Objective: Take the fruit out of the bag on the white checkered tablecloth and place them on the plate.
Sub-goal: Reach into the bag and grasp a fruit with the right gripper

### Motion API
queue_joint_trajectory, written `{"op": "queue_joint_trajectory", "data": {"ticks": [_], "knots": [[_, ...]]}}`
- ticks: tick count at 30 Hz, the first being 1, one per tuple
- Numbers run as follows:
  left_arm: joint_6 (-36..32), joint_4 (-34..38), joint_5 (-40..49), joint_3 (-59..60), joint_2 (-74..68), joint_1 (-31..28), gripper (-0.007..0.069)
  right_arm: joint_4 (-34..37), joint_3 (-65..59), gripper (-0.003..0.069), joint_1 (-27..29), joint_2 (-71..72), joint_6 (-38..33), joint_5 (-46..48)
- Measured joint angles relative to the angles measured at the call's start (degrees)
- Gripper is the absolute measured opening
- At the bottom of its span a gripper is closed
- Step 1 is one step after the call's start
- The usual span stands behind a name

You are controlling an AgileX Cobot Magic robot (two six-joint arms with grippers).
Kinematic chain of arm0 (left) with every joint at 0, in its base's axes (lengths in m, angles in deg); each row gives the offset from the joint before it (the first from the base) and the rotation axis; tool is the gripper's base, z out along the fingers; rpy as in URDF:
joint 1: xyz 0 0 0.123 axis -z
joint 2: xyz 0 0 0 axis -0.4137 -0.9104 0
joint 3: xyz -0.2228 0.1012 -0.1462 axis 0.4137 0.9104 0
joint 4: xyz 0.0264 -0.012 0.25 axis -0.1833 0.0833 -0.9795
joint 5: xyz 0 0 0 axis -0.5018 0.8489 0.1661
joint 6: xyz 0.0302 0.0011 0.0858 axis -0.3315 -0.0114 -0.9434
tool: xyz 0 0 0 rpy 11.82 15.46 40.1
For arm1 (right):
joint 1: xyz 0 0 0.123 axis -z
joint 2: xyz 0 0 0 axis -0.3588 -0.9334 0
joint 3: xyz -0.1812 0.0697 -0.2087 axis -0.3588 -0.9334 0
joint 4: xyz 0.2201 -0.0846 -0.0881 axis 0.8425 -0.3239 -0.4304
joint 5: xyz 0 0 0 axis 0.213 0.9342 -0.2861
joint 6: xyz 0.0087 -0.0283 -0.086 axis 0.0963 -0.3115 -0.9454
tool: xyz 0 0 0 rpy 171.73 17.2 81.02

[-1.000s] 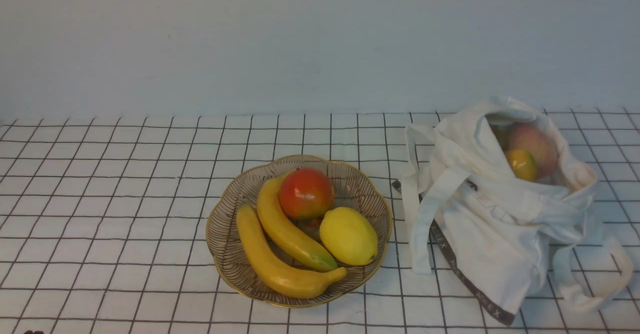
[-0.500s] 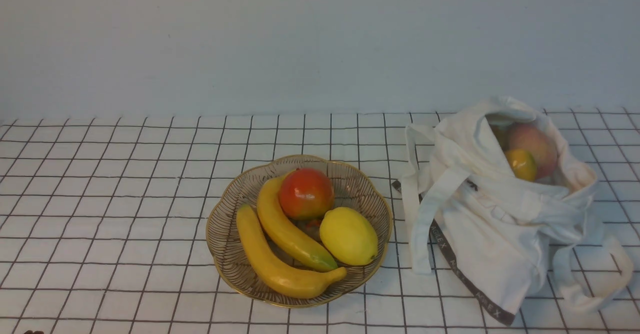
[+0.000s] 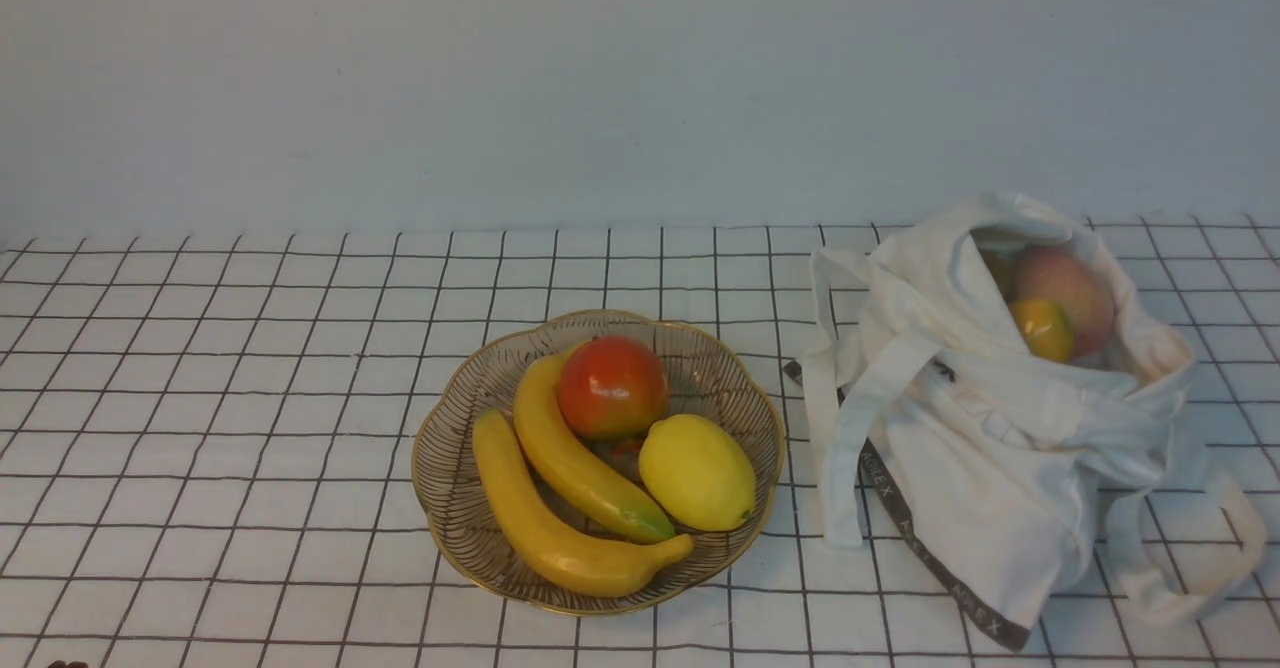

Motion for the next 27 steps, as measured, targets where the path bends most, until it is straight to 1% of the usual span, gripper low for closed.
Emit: {"op": "queue_joint_trajectory", "data": {"ticks": [2, 3, 7, 13, 15, 17, 19, 21, 22, 23, 25, 26, 27], "knots": [[0.00, 0.00, 0.00, 0.00, 0.00, 0.00, -0.0008, 4.69, 0.00, -0.0015, 0.00, 0.00, 0.34, -1.46], [0.00, 0.00, 0.00, 0.00, 0.00, 0.00, -0.0008, 8.52, 0.00, -0.0015, 0.19, 0.00, -0.03, -2.91], [0.00, 0.00, 0.00, 0.00, 0.00, 0.00, -0.0008, 11.44, 0.00, -0.0015, 0.19, 0.00, -0.83, -5.21], [0.00, 0.00, 0.00, 0.00, 0.00, 0.00, -0.0008, 12.72, 0.00, -0.0015, 0.19, 0.00, -1.20, -11.41], [0.00, 0.00, 0.00, 0.00, 0.00, 0.00, -0.0008, 13.56, 0.00, -0.0015, 0.19, 0.00, 0.57, -13.45], [0.00, 0.00, 0.00, 0.00, 0.00, 0.00, -0.0008, 13.88, 0.85, -0.0015, 0.19, 0.00, 2.33, -13.45], [0.00, 0.00, 0.00, 0.00, 0.00, 0.00, -0.0008, 11.49, 4.28, -0.0015, 0.19, 0.00, 2.16, -10.61], [0.00, 0.00, 0.00, 0.00, 0.00, 0.00, -0.0008, 5.03, 11.29, -0.0015, 0.19, -0.51, -0.71, -5.07], [0.00, 0.00, 0.00, 0.00, 0.00, 0.00, -0.0008, 4.42, 12.02, -0.0015, 0.19, -0.72, -1.20, -4.52], [0.00, 0.00, 0.00, 0.00, 0.00, 0.00, -0.0008, 1.52, 15.00, -0.0015, 0.19, -2.20, -2.32, -1.74], [0.00, 0.00, 0.00, 0.00, 0.00, 0.00, -0.0008, -3.14, 22.42, -0.0015, 0.19, -7.46, -4.35, 4.52], [0.00, 0.00, 0.00, 0.00, 0.00, 0.00, -0.0008, -5.90, 28.91, -0.0015, 0.19, -13.03, -5.32, 10.44], [0.00, 0.00, 0.00, 0.00, 0.00, 0.00, -0.0008, -7.41, 31.67, -0.0015, 0.19, -16.88, -5.91, 13.69]]}}
